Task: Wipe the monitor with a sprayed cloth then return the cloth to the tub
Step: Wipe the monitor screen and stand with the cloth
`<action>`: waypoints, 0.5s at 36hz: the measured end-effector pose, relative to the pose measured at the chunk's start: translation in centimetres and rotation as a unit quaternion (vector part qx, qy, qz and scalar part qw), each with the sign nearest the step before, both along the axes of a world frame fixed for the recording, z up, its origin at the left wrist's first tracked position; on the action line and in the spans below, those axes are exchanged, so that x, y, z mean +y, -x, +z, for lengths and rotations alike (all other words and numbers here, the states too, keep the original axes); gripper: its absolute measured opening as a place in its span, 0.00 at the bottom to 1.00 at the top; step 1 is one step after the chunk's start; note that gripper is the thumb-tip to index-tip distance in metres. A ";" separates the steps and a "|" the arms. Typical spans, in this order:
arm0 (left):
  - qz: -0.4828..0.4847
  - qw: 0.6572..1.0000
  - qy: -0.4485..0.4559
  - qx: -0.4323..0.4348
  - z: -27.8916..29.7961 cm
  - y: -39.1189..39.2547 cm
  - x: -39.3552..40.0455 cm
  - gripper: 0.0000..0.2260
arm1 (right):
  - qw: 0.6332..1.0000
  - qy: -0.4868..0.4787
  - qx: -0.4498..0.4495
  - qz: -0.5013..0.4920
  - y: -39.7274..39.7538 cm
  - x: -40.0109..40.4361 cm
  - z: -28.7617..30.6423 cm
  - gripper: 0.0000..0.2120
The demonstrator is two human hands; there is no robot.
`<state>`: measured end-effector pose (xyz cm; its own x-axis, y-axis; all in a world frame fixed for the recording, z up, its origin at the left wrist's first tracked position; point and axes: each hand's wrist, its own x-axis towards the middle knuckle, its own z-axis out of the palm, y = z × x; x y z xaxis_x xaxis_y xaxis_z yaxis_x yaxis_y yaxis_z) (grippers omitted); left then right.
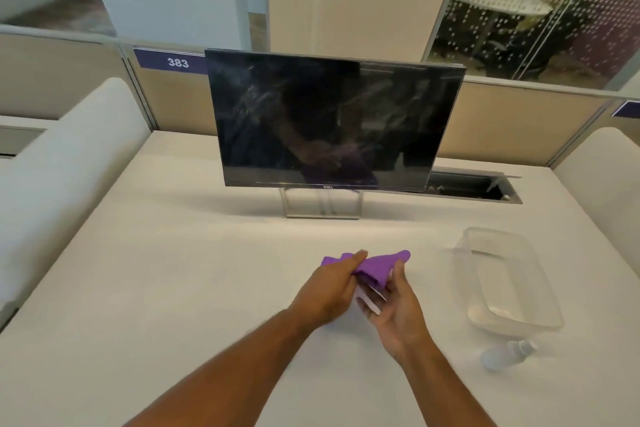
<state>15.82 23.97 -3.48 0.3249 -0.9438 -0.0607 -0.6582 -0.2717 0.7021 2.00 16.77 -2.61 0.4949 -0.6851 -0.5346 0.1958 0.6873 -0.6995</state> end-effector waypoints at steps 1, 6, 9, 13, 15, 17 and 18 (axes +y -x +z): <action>0.006 1.000 0.007 0.002 0.4 -0.2 0.0 0.22 | 1.000 -0.008 0.009 0.004 -0.5 0.2 0.0 0.31; -0.024 0.999 0.027 0.028 2.1 -0.7 0.8 0.20 | 0.995 -0.072 -0.056 0.033 -2.7 0.7 0.3 0.40; -0.066 0.997 0.040 0.009 2.0 -0.7 1.9 0.14 | 0.990 -0.078 -0.116 0.027 -3.5 0.1 0.6 0.42; -0.092 0.994 0.052 -0.013 1.9 -1.4 3.5 0.18 | 0.991 -0.095 -0.090 0.036 -4.7 -0.9 1.1 0.34; -0.107 0.992 0.068 -0.027 2.1 -2.2 4.0 0.22 | 0.991 -0.105 -0.076 0.042 -5.3 -1.0 1.2 0.28; -0.099 0.991 0.080 -0.038 2.5 -3.5 4.4 0.26 | 0.993 -0.094 -0.073 0.029 -6.0 -1.0 1.3 0.24; -0.084 0.992 0.086 -0.045 2.8 -4.3 4.4 0.26 | 0.994 -0.080 -0.076 0.012 -6.5 -0.9 1.3 0.23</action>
<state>20.09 28.37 -0.73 0.1584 -0.9791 0.1274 -0.7459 -0.0342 0.6652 8.46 15.84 -1.31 0.5932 -0.5842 -0.5539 0.2724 0.7931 -0.5448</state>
